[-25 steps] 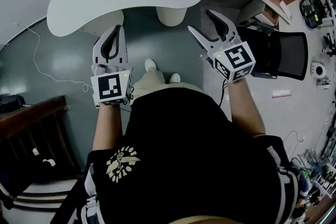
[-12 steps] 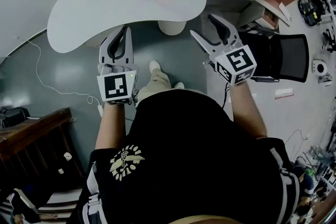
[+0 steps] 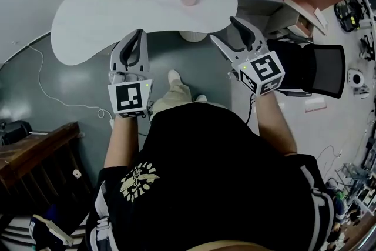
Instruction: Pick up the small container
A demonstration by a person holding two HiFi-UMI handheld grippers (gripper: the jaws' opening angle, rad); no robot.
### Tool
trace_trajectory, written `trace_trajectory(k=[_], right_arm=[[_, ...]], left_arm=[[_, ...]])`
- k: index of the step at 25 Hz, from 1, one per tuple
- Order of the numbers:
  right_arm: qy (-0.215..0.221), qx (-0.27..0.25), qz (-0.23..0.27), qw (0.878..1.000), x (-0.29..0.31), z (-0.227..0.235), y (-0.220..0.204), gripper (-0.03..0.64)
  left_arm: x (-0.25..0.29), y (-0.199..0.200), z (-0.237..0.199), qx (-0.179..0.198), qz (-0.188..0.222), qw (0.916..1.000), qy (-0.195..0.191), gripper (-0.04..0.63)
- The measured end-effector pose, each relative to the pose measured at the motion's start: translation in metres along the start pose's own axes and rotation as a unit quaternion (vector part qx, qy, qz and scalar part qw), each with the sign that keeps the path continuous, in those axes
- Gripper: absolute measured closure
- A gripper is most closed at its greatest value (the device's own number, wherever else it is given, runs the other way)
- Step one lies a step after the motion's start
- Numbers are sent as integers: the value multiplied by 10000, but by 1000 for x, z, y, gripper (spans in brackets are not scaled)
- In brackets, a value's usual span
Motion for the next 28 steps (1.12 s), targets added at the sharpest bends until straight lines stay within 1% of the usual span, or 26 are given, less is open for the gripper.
trace_trajectory(k=[8, 17, 20, 23, 28], right_arm=[[32, -27, 23, 10000, 43, 5, 19, 333], [-73, -119, 29, 9999, 94, 5, 43, 333], [-149, -134, 46, 9998, 110, 7, 51, 333], [-229, -139, 51, 9996, 122, 8, 54, 333], [-382, -82, -86, 9992, 134, 14, 46, 333]], left_arm=[[27, -3, -34, 17, 48, 10000, -57, 574], [62, -6, -84, 43, 184, 9997, -161, 574], [73, -7, -97, 49, 238, 9993, -271, 574], [84, -10, -103, 71, 268, 9985, -464, 574], [99, -16, -104, 27, 278, 9974, -671, 574]])
Point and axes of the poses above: the fingertips, and each gripper's own axes: x forward along the fingers, z to its right, y out of its top, the point moved 6 cm from there along -x, backward along the fingers, and after that the axes turned 2 degrees about x, right-handed, at the moved point
